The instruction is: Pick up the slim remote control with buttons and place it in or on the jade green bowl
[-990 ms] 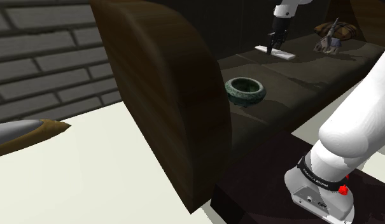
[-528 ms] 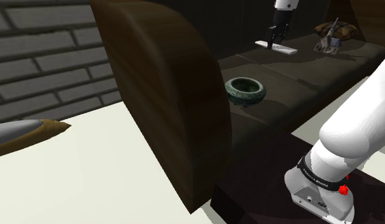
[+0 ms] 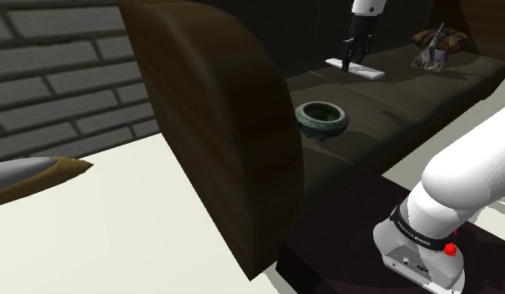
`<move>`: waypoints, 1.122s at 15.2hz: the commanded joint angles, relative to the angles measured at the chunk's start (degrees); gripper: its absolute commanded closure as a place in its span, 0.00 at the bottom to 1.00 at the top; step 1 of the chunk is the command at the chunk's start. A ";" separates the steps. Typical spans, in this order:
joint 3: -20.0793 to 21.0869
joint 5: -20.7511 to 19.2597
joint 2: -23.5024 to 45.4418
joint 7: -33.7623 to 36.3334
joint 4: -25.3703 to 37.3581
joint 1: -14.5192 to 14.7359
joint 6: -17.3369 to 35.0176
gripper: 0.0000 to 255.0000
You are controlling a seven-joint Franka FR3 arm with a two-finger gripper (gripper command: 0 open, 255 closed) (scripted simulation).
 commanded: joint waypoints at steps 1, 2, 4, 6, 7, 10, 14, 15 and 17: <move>1.93 -0.40 -3.06 3.12 -3.30 0.78 0.18 1.00; 2.89 -0.45 -4.45 4.51 -4.65 1.13 0.07 1.00; 4.85 -0.36 -7.09 7.28 -7.15 1.87 -0.22 1.00; 6.84 -0.02 -9.53 10.01 -9.40 2.67 -0.56 1.00; 7.86 0.24 -10.67 11.36 -10.43 3.08 -0.74 1.00; 10.98 1.31 -13.78 15.40 -13.14 4.43 -1.34 1.00; 15.25 3.36 -17.12 20.79 -15.88 6.49 -2.16 1.00; 16.00 3.77 -17.59 21.70 -16.25 6.87 -2.29 1.00; 15.97 3.74 -17.50 21.72 -17.72 6.85 -0.73 1.00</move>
